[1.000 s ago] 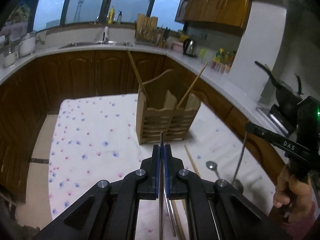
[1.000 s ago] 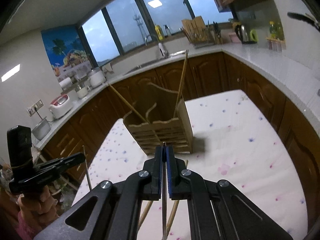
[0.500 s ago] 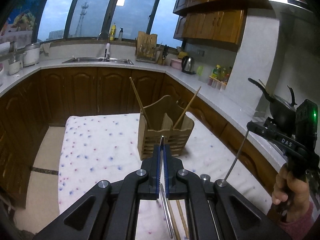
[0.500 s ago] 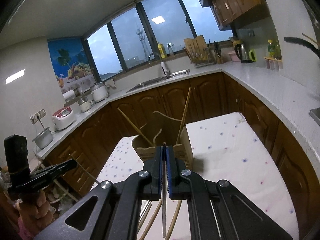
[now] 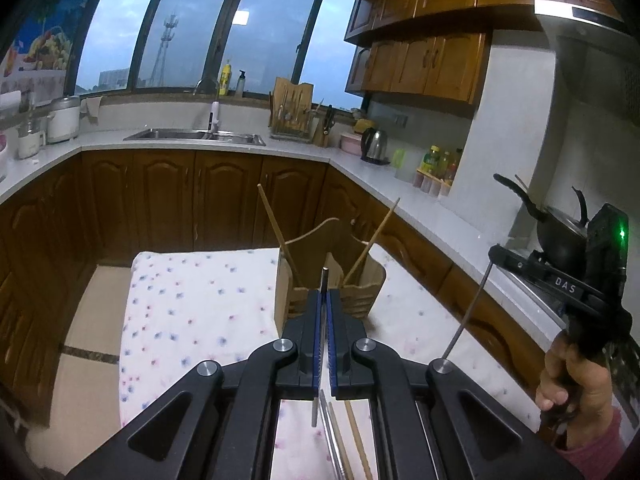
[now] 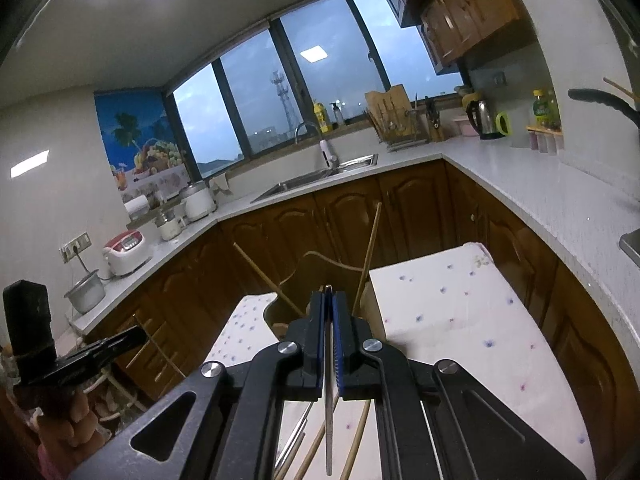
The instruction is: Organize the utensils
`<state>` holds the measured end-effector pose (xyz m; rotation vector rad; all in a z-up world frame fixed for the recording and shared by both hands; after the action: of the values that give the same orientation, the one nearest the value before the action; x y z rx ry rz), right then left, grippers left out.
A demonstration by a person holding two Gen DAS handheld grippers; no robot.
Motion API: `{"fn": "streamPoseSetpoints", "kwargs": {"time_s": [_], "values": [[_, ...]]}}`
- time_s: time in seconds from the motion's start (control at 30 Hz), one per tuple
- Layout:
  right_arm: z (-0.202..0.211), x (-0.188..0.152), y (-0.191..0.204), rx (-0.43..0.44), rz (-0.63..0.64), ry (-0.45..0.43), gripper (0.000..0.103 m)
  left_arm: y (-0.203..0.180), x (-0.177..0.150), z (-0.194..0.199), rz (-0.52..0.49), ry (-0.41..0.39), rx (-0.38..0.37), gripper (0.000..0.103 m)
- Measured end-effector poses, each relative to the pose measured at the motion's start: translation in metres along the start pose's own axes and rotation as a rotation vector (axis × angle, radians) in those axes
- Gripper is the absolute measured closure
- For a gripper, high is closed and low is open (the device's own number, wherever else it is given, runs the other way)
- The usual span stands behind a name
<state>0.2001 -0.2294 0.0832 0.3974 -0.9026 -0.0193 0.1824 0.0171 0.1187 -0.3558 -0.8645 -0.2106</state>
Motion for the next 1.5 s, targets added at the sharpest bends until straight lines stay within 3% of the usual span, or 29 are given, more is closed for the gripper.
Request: {"fn": "streamPoseSetpoints", "kwargs": {"time_s": [0.9,1.13,1.37,1.43,1.5], "values": [[-0.019,0.06,0.006,0.001,0.039,-0.09,0.099,0.009,0.039,-0.017,-0.029,-0.092,0.009,0.103],[-0.023,0.047,-0.003,0.019,0.012,-0.07,0.099,0.043,0.02,-0.066,0.072,0.063,0.015,0.103],[-0.027,0.028,-0.014,0.034,-0.027,-0.028,0.099,0.041,-0.005,-0.149,0.066,0.291,-0.008,0.101],[-0.028,0.022,-0.017,0.036,-0.04,-0.018,0.099,0.034,-0.009,-0.172,0.045,0.348,-0.012,0.099],[-0.028,0.018,-0.021,0.035,-0.05,-0.01,0.099,0.024,-0.015,-0.195,0.025,0.397,-0.01,0.089]]}}
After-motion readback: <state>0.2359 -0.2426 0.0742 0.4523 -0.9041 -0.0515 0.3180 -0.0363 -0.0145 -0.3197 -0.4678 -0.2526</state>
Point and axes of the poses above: each gripper's, at about its wrist camera, not at the fingertips, and z roughly against the way its jaws point, y to its left, x to its top, the point moved 3 cm from there along -z, roughly the way its jaws point, and after that the axes turned 10 degrees about y, right-handed, at the moved point
